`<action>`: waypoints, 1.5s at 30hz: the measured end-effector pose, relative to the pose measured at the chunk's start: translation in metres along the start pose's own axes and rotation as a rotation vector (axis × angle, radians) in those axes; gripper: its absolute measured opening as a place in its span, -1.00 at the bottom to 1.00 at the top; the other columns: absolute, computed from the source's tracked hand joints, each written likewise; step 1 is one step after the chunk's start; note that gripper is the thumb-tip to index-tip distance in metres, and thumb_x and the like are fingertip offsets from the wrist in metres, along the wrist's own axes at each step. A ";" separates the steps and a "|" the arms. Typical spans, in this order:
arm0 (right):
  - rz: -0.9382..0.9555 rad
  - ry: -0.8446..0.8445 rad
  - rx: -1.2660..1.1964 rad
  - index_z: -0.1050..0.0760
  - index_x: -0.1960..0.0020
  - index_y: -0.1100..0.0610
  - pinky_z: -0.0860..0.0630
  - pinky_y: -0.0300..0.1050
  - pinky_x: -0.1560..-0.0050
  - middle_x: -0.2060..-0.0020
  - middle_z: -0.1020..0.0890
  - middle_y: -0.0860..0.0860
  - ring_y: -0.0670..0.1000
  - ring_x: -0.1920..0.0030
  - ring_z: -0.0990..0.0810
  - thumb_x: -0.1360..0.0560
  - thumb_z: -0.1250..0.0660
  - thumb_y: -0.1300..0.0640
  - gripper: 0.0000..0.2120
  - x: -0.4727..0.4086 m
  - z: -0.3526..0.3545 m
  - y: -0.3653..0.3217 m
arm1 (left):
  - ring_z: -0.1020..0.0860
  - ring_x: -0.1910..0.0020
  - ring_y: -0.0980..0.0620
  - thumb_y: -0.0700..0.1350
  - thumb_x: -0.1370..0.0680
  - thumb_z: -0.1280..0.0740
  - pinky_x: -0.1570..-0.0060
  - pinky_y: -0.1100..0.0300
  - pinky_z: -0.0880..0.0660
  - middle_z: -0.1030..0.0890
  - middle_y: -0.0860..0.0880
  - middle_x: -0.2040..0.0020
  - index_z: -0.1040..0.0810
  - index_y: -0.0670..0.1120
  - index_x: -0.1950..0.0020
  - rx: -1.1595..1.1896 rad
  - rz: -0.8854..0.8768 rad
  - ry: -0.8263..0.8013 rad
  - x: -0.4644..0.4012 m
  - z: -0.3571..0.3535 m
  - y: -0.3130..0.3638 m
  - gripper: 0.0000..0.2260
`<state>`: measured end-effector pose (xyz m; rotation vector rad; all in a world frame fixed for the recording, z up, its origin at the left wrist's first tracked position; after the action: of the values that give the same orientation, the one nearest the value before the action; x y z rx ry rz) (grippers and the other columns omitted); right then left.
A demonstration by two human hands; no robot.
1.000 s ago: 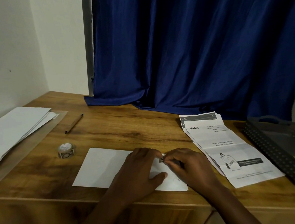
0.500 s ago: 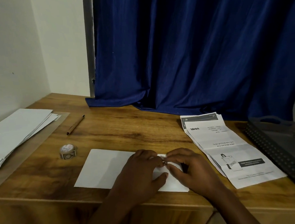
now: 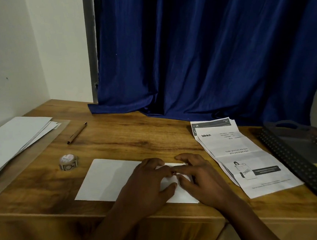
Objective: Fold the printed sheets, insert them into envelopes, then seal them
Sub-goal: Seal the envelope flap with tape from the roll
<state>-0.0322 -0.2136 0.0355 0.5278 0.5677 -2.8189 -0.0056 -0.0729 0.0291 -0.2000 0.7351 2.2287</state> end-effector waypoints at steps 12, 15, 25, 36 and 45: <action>-0.054 -0.120 0.237 -0.23 -0.56 -0.22 -0.26 0.03 -0.46 -0.56 -0.29 -0.09 -0.05 -0.52 -0.24 -0.56 0.02 -0.29 -0.41 -0.002 -0.011 0.001 | -0.29 -0.38 0.16 0.29 -0.57 -0.26 -0.31 0.26 -0.28 -0.35 0.18 -0.41 -0.51 0.21 -0.35 -0.001 -0.004 -0.015 0.000 -0.002 -0.001 -0.61; -0.074 0.019 0.023 -0.51 -0.40 -0.17 -0.48 -0.14 -0.22 -0.39 -0.47 -0.16 -0.21 -0.27 -0.48 -0.55 -0.27 -0.15 -0.58 0.001 0.005 0.005 | -0.29 -0.36 0.19 0.29 -0.56 -0.27 -0.27 0.30 -0.26 -0.36 0.20 -0.39 -0.52 0.21 -0.33 -0.002 -0.002 -0.011 -0.001 -0.002 -0.001 -0.62; -0.080 0.015 0.150 -0.60 -0.32 -0.12 -0.48 -0.06 -0.28 -0.34 -0.56 -0.08 -0.06 -0.33 -0.50 -0.56 -0.25 -0.15 -0.62 0.001 0.005 -0.001 | -0.29 -0.35 0.20 0.27 -0.57 -0.26 -0.30 0.29 -0.28 -0.35 0.20 -0.38 -0.49 0.20 -0.31 -0.013 -0.014 -0.007 0.000 -0.001 0.001 -0.65; -0.088 -0.071 0.156 -0.43 -0.47 -0.15 -0.21 -0.19 -0.48 -0.56 -0.31 -0.04 -0.05 -0.54 -0.26 -0.64 -0.14 -0.18 -0.57 0.015 -0.006 -0.009 | -0.27 -0.41 0.16 0.29 -0.60 -0.19 -0.36 0.28 -0.27 -0.31 0.14 -0.46 -0.41 0.10 -0.52 -0.079 -0.021 0.011 -0.001 -0.003 0.001 -0.47; -0.049 0.062 0.006 -0.68 -0.18 -0.16 -0.46 -0.08 -0.35 -0.43 -0.48 -0.11 -0.12 -0.42 -0.40 -0.55 -0.28 -0.16 -0.70 0.021 0.009 -0.017 | -0.27 -0.44 0.13 0.35 -0.57 -0.14 -0.39 0.23 -0.32 -0.27 0.13 -0.47 -0.40 0.11 -0.51 -0.095 0.000 -0.003 -0.001 -0.005 -0.001 -0.43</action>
<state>-0.0586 -0.2049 0.0412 0.6122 0.5927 -2.8601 -0.0050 -0.0758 0.0253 -0.2429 0.6281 2.2651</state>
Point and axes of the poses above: each hand's wrist, its own x-axis away from the middle knuckle, its own z-axis out of the back of the hand, y = z × x, the point moved 10 cm from there along -x, towards the middle knuckle
